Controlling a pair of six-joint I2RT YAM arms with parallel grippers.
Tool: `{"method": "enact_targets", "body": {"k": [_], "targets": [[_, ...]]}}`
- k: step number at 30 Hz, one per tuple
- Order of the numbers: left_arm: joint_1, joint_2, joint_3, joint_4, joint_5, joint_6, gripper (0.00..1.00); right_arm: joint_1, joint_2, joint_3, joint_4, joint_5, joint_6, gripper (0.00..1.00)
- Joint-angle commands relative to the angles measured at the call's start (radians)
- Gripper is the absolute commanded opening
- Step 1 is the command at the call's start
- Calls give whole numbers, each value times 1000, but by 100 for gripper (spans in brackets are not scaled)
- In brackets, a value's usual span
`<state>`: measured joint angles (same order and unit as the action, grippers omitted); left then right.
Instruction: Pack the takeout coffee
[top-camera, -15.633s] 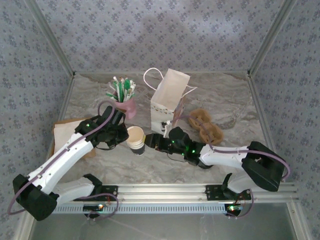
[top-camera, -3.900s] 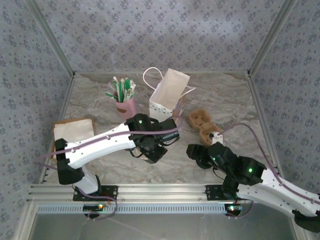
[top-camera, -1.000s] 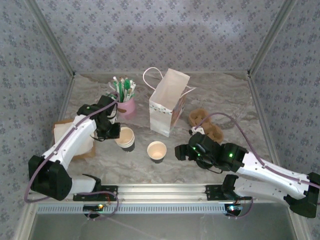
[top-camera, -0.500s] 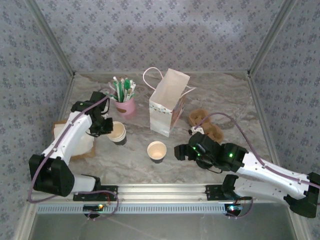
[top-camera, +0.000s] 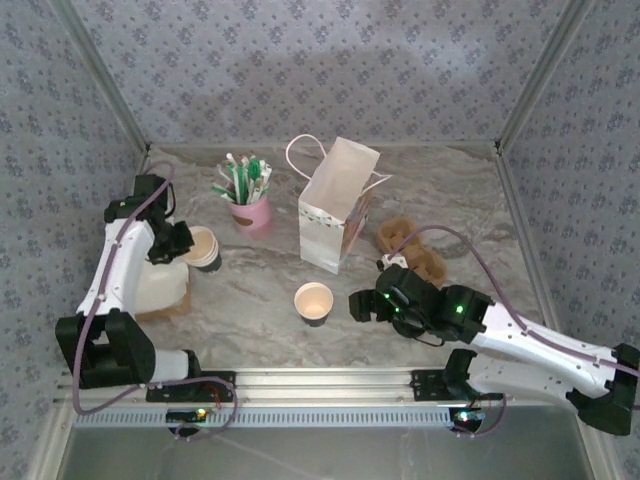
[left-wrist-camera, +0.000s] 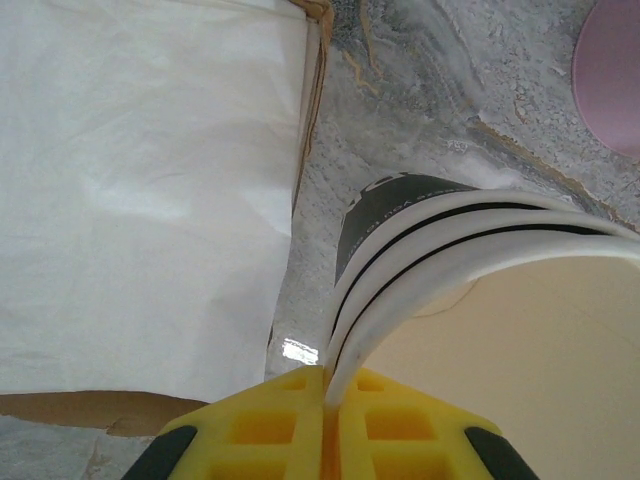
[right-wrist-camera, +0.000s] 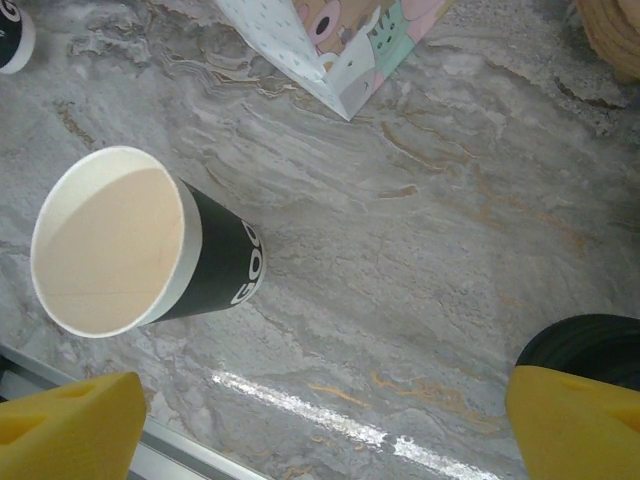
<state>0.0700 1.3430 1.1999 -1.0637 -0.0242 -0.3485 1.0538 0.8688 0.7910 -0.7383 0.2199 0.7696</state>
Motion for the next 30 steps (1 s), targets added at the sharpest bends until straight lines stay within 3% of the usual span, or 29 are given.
{"method": "enact_targets", "body": {"k": [1, 10, 17, 25, 30], "targets": [[21, 21, 9, 10, 13, 0, 11, -10, 3, 17, -46, 13, 15, 96], [39, 49, 4, 5, -4, -6, 19, -34, -9, 11, -86, 5, 29, 98], [34, 3, 13, 1, 47, -9, 44, -45, -28, 39, -166, 37, 67, 100], [-108, -191, 92, -55, 56, -45, 75, -28, 58, 209, -560, 287, 409, 100], [-273, -278, 124, -94, 37, -96, 86, -28, 67, 205, -687, 296, 509, 100]]}}
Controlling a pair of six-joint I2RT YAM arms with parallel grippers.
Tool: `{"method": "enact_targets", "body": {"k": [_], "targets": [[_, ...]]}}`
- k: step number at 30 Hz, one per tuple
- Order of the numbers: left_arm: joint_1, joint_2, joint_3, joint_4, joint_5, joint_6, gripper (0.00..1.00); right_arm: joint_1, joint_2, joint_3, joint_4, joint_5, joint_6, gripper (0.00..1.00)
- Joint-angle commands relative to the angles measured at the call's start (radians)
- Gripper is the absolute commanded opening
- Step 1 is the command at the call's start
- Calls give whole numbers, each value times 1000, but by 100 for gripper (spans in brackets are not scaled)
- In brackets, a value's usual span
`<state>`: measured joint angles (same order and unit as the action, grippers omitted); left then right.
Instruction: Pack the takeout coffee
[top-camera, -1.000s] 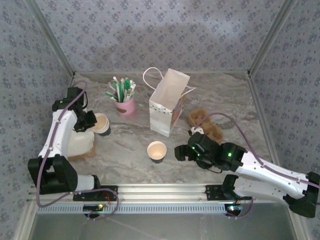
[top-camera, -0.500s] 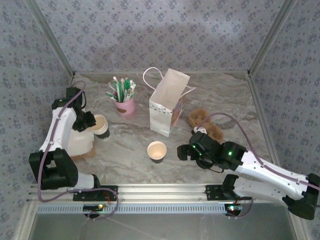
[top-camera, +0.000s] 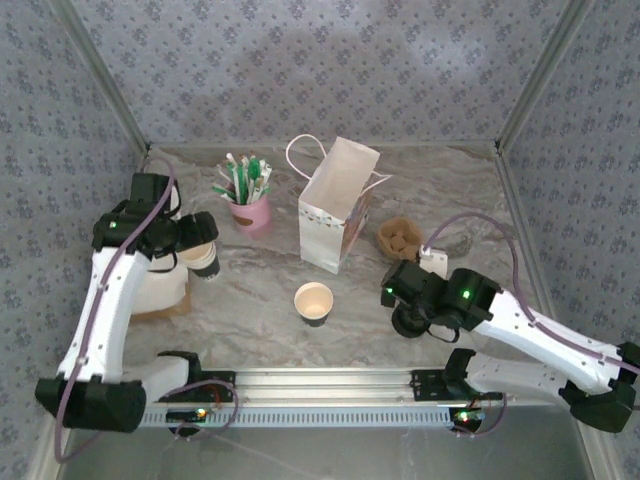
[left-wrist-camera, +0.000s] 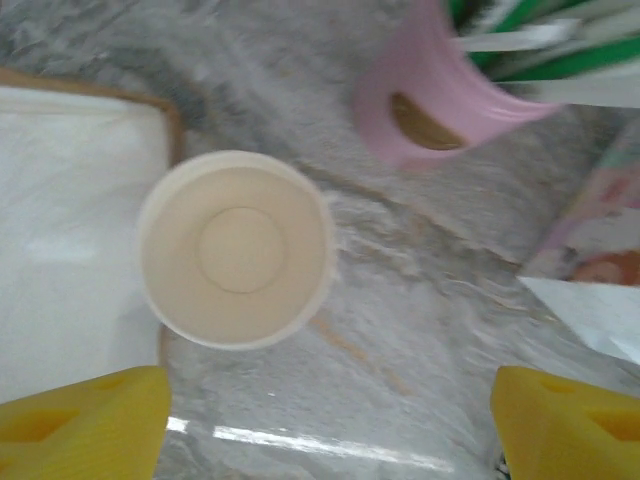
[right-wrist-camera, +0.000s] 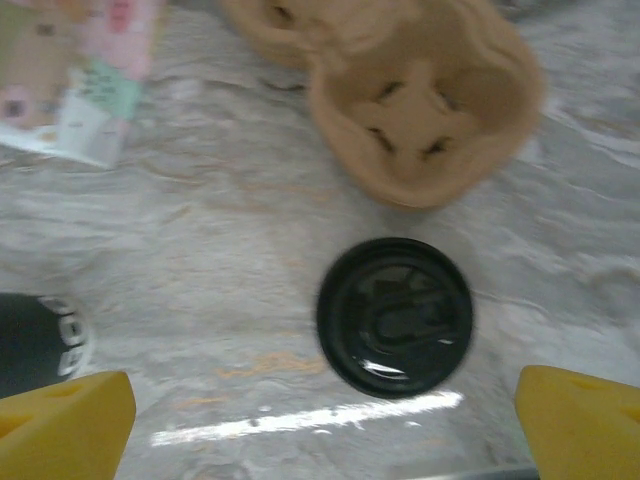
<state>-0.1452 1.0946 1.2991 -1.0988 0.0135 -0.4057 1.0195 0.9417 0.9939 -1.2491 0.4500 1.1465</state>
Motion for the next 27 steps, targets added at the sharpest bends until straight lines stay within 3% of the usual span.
{"method": "enact_targets", "body": {"k": [1, 5, 13, 21, 27], "targets": [[-104, -45, 21, -59, -6, -53, 90, 6, -18, -17, -175, 50, 139, 100], [-306, -100, -15, -28, -55, -121, 99, -5, -89, -103, -89, -10, 122, 100], [-663, -116, -143, 118, -136, -229, 99, -74, -103, -222, 49, -105, 57, 100], [-803, -131, -220, 203, -176, -248, 99, -140, -79, -323, 217, -197, -45, 98], [-818, -119, -251, 227, -178, -257, 99, -185, -94, -372, 252, -191, -80, 96]]}}
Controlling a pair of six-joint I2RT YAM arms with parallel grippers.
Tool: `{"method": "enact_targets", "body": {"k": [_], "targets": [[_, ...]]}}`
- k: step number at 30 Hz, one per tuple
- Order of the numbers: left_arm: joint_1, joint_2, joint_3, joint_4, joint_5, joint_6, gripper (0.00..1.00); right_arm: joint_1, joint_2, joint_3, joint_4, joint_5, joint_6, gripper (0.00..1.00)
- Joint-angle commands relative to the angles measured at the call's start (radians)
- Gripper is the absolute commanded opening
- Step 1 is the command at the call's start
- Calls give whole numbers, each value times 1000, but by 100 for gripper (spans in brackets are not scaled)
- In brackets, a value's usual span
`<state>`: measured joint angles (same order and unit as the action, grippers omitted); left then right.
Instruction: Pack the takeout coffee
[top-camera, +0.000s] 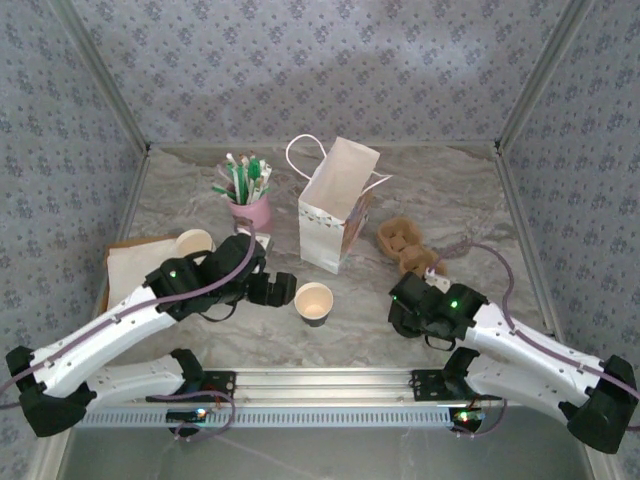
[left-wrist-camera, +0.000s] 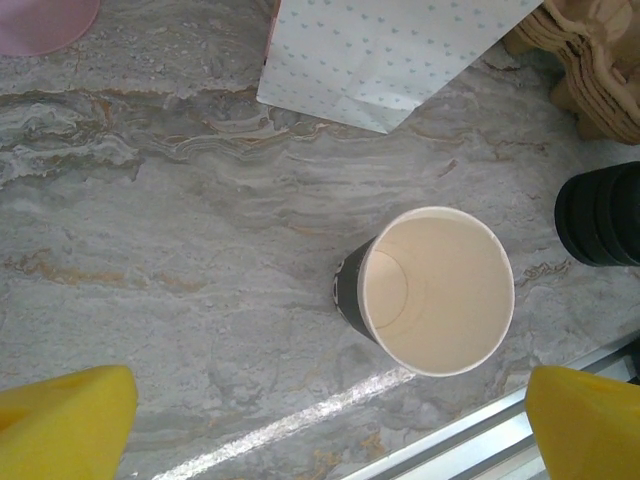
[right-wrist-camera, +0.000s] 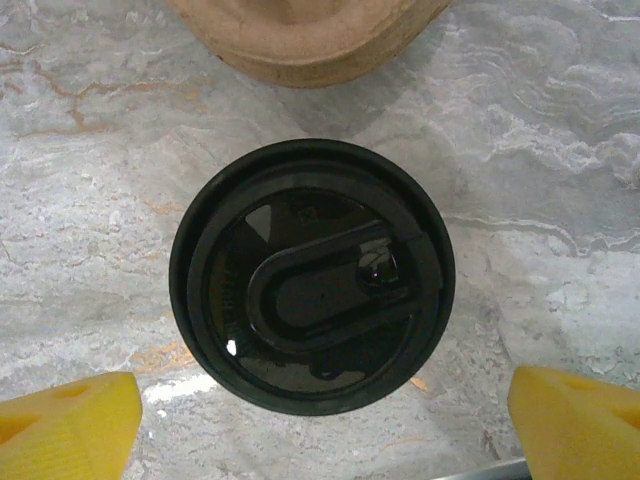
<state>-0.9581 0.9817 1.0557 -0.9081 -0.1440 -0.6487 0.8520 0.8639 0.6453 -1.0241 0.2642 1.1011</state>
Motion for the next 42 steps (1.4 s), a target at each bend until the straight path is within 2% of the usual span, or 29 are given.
{"method": "enact_targets", "body": {"k": [1, 8, 22, 34, 42], "targets": [[-5, -3, -8, 36, -21, -14, 100, -25, -21, -34, 34, -13, -39, 96], [-5, 20, -6, 43, -19, -3, 100, -89, -28, -75, 76, -56, -63, 93], [-9, 37, -2, 67, 12, 1, 99, -113, 11, -73, 108, -81, -92, 89], [-211, 104, 23, 178, -28, 47, 100, -130, 23, -73, 119, -91, -102, 82], [-274, 179, 35, 224, -39, 40, 99, -140, 24, -81, 119, -92, -109, 82]]}}
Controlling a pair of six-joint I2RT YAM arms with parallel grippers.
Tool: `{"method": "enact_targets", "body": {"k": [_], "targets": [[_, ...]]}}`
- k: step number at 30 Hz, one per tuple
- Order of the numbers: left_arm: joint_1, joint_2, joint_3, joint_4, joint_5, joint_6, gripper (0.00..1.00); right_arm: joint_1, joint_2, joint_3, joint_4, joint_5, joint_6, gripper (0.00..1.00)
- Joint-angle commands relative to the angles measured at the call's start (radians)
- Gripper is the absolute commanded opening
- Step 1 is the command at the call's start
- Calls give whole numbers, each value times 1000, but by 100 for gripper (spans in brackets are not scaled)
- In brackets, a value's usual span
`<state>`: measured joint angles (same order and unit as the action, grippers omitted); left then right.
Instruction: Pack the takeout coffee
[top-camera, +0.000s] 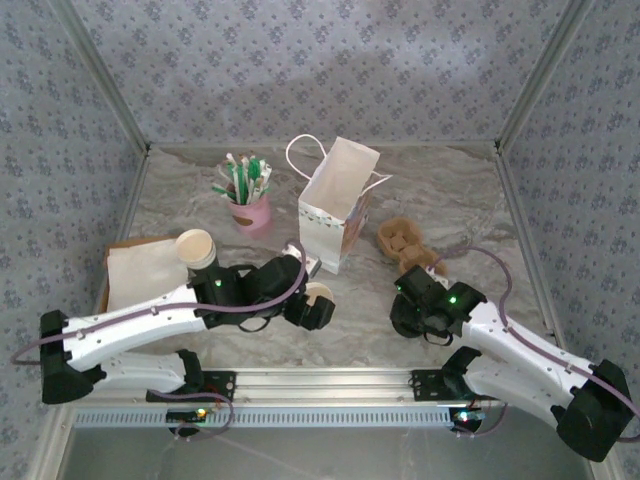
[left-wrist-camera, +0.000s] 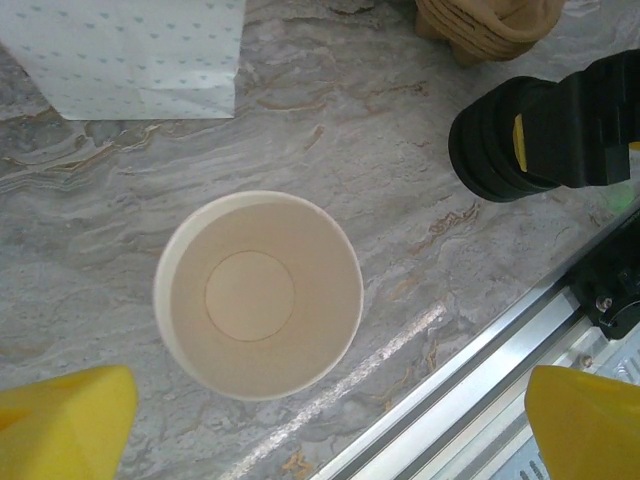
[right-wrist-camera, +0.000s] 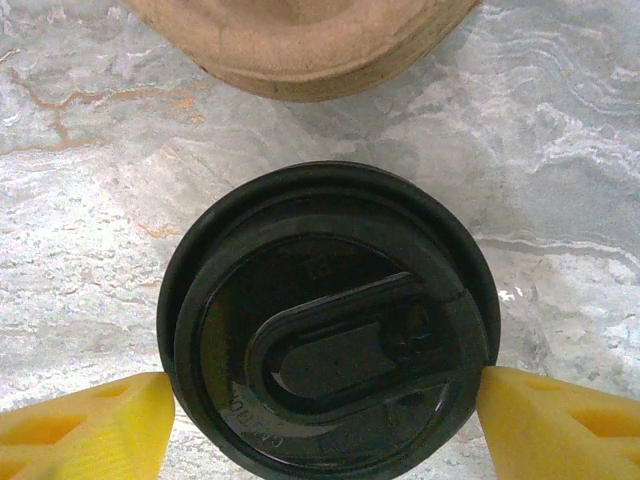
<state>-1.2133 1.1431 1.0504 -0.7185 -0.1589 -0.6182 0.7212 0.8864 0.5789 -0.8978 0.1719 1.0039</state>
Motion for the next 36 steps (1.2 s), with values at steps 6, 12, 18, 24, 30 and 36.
{"method": "enact_targets", "body": {"k": [6, 12, 18, 24, 30, 36], "targets": [[-67, 66, 54, 92, -34, 9, 99, -22, 2, -25, 4, -8, -20, 81], [-105, 132, 83, 127, -31, 15, 99, -31, 1, -28, 11, -15, -28, 78], [-118, 190, 105, 177, -15, -2, 97, -40, -13, -35, 11, -17, -32, 74], [-118, 228, 102, 279, 15, -43, 83, -46, -47, -25, -23, -13, -37, 71], [-118, 291, 123, 350, 32, -57, 69, -59, -76, -10, -59, -5, -41, 70], [-117, 369, 144, 410, 42, -90, 54, -87, -93, -5, -75, -14, -51, 70]]}}
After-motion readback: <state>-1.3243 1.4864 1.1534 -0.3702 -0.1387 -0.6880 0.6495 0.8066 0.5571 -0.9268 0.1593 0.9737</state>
